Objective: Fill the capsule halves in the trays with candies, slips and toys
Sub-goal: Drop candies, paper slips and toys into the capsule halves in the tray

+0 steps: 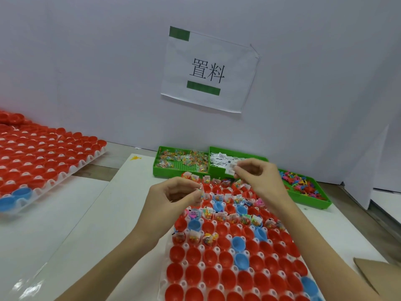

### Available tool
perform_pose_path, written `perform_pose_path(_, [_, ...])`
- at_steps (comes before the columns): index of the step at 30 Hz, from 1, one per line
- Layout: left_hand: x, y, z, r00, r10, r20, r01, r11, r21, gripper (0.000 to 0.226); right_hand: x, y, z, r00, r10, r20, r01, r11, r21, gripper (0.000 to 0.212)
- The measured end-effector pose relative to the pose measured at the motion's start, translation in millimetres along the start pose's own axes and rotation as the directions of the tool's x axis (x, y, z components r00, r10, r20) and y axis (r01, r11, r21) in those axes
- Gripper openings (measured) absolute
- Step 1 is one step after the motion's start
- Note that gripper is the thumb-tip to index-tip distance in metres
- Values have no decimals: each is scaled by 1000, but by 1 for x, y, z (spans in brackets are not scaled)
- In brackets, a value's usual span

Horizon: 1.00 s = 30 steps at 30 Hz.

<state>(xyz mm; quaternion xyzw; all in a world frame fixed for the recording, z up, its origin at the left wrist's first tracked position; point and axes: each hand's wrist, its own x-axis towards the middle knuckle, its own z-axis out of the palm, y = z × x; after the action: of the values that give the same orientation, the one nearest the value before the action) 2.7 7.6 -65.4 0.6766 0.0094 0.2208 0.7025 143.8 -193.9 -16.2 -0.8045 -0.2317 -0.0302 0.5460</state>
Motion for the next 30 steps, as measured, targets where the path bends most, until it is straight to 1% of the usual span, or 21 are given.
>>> perform_pose_path(2, [-2,0,2,1000,8,19,-8,1000,4,14,-30,-10,8,996,-12,86,12,1000,6,9])
perform_pose_path(4, [-4,1,5,999,22,47,-23,999,24,17,-55,-16,17,989,-36,143,40,999,-26,9])
perform_pose_path(6, [-6,2,6,996,20,83,-24,998,50,23,-72,-20,25,983,-62,171,67,997,-25,8])
perform_pose_path(9, [-7,4,6,991,3,131,-12,998,69,30,-81,-23,26,978,-70,196,70,998,6,7])
perform_pose_path(13, [-8,7,8,983,12,182,-32,993,110,21,-81,-23,19,966,-59,251,47,998,51,7])
perform_pose_path(16, [-9,6,11,985,14,169,-33,993,110,16,-78,-19,14,954,-49,295,28,997,76,9])
perform_pose_path(18, [-10,4,11,989,6,150,-26,992,127,16,-68,-13,6,961,-49,273,24,995,93,9])
perform_pose_path(19, [-9,4,11,990,1,141,-21,990,139,16,-60,-8,0,976,-50,214,34,996,76,9])
perform_pose_path(21, [-8,2,11,991,-10,134,-10,989,147,18,-34,9,-19,998,-54,24,55,998,-21,8])
perform_pose_path(22, [-8,1,12,991,-10,134,-9,989,146,19,-19,20,-30,996,-54,-67,48,995,-89,8])
perform_pose_path(24, [-9,0,12,992,4,129,-26,986,162,19,12,45,-54,978,-41,-207,-12,969,-248,10])
perform_pose_path(26, [-9,0,12,992,16,129,-39,983,177,19,39,76,-81,947,-16,-321,-114,917,-381,16])
perform_pose_path(27, [-9,0,12,992,16,128,-38,984,172,19,50,91,-93,938,-4,-346,-164,876,-454,19])
perform_pose_path(28, [-9,0,11,991,13,130,-34,985,166,19,59,104,-104,946,14,-324,-199,813,-547,22])
perform_pose_path(29, [-9,0,11,991,12,131,-34,985,167,19,66,117,-112,966,52,-253,-209,734,-646,26])
perform_pose_path(30, [-9,-1,11,992,19,127,-41,984,173,19,71,128,-116,982,101,-158,-185,656,-732,33])
